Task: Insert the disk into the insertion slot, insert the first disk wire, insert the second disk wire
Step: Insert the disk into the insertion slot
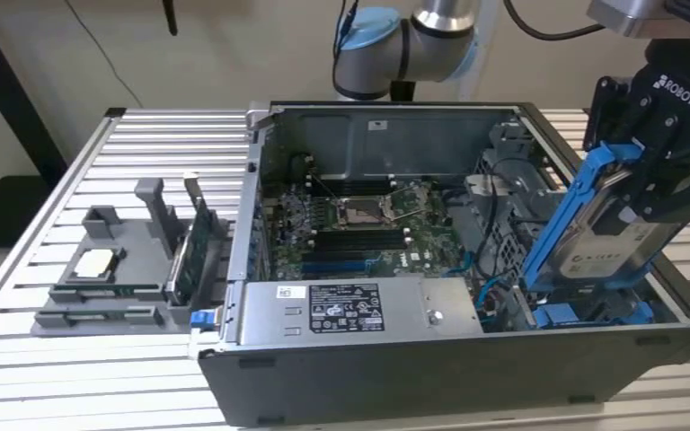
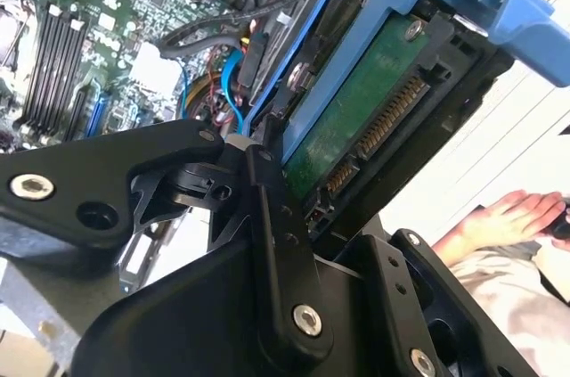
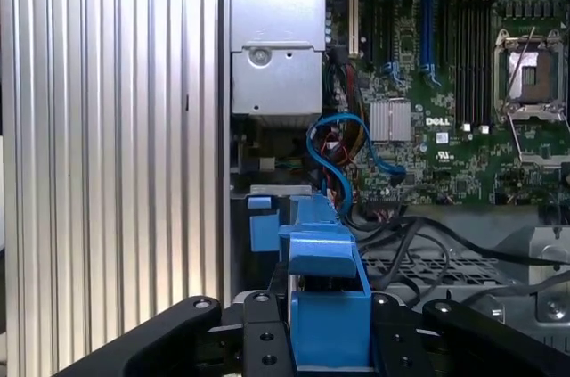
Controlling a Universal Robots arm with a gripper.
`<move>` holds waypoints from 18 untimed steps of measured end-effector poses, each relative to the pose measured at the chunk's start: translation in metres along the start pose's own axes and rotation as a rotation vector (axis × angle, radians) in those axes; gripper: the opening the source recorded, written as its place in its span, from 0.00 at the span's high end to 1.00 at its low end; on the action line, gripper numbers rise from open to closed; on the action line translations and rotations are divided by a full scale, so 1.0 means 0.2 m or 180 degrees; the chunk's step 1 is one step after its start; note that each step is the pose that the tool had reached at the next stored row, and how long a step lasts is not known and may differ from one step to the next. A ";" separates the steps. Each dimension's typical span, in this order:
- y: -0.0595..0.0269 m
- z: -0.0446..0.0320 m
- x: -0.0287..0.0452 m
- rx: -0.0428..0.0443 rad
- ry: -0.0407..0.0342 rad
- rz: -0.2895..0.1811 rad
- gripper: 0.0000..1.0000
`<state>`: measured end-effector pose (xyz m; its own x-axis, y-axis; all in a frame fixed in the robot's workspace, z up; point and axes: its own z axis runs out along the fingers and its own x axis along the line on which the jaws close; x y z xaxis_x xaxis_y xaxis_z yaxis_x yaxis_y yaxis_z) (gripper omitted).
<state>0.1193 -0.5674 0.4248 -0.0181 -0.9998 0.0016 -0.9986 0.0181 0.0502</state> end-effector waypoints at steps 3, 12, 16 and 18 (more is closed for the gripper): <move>-0.004 0.017 0.000 -0.0001 -0.0005 0.0000 0.67; -0.041 0.048 0.028 -0.0047 -0.0010 0.0000 0.67; -0.042 0.067 0.043 -0.0065 -0.0010 0.0000 0.67; -0.043 0.080 0.045 -0.0068 -0.0008 0.0000 0.67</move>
<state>0.1270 -0.5765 0.4084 -0.0181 -0.9998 -0.0010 -0.9973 0.0180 0.0715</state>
